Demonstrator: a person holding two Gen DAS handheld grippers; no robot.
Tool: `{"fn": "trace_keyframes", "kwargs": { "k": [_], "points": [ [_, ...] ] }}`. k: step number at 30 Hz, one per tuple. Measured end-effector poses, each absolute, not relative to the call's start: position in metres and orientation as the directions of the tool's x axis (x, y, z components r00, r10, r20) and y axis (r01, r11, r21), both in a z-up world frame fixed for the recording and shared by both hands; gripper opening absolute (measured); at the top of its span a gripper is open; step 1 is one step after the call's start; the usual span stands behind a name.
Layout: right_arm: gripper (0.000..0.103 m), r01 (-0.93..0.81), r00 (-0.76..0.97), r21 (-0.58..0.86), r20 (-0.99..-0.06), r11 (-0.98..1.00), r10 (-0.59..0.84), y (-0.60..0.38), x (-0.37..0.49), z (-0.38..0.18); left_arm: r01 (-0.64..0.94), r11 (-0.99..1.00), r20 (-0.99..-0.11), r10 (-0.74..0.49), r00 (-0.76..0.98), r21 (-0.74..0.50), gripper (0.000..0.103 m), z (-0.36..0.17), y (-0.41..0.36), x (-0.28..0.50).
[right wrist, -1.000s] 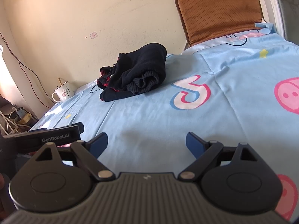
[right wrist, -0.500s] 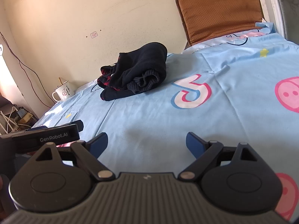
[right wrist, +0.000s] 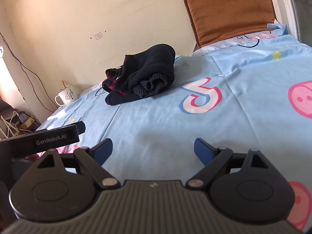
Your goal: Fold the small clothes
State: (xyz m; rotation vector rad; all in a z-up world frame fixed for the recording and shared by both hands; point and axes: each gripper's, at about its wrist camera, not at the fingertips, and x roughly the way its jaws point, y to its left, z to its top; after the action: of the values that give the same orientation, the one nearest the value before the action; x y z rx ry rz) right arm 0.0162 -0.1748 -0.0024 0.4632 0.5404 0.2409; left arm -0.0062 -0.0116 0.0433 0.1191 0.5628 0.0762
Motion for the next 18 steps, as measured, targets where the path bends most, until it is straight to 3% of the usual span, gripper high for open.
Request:
{"fn": "trace_keyframes", "kwargs": {
  "k": [18],
  "points": [
    [0.093,-0.081,0.83,0.505,-0.443,0.859,0.339,-0.1778,0.0198,-0.0061,-0.049,0.991,-0.565,0.111,0.817,0.124,0.103,0.0366,-0.0072,-0.001]
  ]
}}
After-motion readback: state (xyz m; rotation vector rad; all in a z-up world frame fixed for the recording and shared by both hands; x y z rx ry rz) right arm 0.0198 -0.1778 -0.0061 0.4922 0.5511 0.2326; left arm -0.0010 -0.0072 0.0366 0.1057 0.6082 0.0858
